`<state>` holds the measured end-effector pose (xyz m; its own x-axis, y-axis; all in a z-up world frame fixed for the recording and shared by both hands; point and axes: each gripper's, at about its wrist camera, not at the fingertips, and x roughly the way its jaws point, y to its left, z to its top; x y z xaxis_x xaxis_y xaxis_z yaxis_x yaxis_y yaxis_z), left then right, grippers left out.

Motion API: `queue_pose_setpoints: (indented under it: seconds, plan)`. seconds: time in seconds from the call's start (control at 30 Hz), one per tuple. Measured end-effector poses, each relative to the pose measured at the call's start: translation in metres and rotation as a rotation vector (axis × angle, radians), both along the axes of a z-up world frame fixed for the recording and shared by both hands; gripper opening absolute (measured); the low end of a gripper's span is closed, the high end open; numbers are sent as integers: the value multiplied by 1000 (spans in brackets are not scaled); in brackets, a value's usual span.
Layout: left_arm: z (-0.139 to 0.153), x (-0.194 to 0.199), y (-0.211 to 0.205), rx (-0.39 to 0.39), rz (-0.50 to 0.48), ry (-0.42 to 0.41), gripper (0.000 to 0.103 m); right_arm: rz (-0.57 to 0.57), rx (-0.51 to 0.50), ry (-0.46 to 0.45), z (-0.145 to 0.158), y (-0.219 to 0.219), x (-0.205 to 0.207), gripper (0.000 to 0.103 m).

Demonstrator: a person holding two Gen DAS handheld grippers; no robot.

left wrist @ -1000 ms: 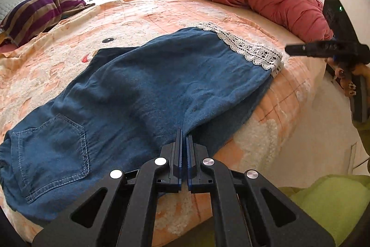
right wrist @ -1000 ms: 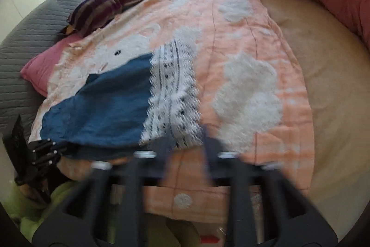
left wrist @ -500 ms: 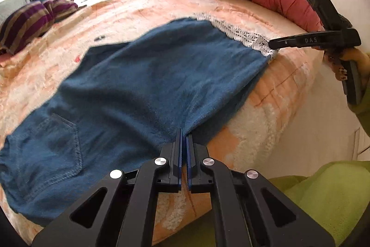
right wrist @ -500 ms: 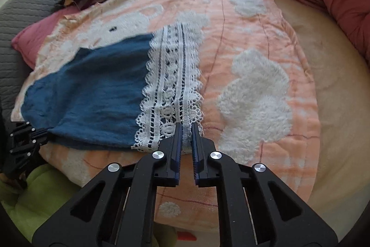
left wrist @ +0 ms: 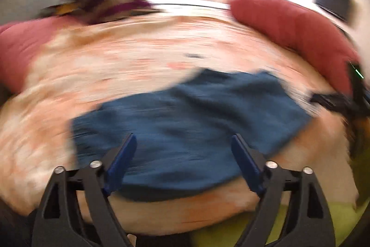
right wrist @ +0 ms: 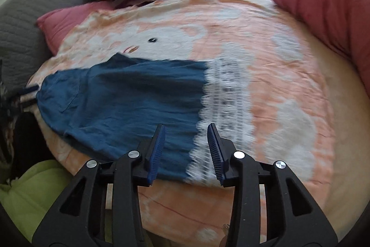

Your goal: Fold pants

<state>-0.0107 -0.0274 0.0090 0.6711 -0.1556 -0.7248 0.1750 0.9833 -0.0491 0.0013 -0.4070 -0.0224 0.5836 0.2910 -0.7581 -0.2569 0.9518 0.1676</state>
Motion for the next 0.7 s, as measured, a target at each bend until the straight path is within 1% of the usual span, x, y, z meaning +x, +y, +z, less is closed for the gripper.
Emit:
queue_pose_setpoints:
  seconds: [0.03, 0.07, 0.1, 0.13, 0.2, 0.23, 0.27, 0.3, 0.33, 0.37, 0.4, 0.47, 0.53, 0.67, 0.7]
  plan:
    - [-2, 2, 11, 6, 51, 9, 84, 11, -4, 12, -4, 3, 2, 34]
    - [-6, 4, 26, 5, 123, 29, 85, 17, -12, 19, -7, 5, 2, 35]
    - [-13, 9, 41, -8, 195, 62, 93, 21, -22, 28, -10, 5, 3, 35]
    - [-20, 13, 50, -27, 242, 87, 97, 21, -28, 33, -12, 6, 3, 36]
    - [-33, 19, 61, -62, 294, 124, 97, 17, -29, 50, -16, 2, 3, 38]
    - [-39, 22, 62, -68, 291, 138, 96, 14, -31, 58, -19, 2, 2, 41]
    - [-44, 23, 59, -77, 274, 139, 95, 11, -37, 64, -21, 1, 2, 42]
    - [-46, 23, 59, -88, 259, 136, 71, 10, -40, 72, -24, 0, 1, 42]
    - [-48, 24, 56, -93, 251, 140, 56, 7, -46, 84, -27, -2, 1, 43]
    - [-49, 24, 57, -79, 256, 140, 51, 4, -49, 91, -29, -4, 0, 43]
    - [-45, 22, 59, -75, 252, 128, 44, 5, -45, 95, -30, -5, 0, 43]
    - [-37, 17, 65, -83, 254, 111, 44, 7, -45, 99, -31, -6, -1, 43]
    - [-32, 16, 76, -70, 269, 95, 44, 9, -45, 102, -32, -6, -1, 43]
    - [-51, 22, 84, -93, 274, 153, 49, 4, -44, 108, -36, -6, 1, 45]
    - [-52, 22, 85, -105, 275, 152, 49, 6, -44, 108, -36, -5, 1, 46]
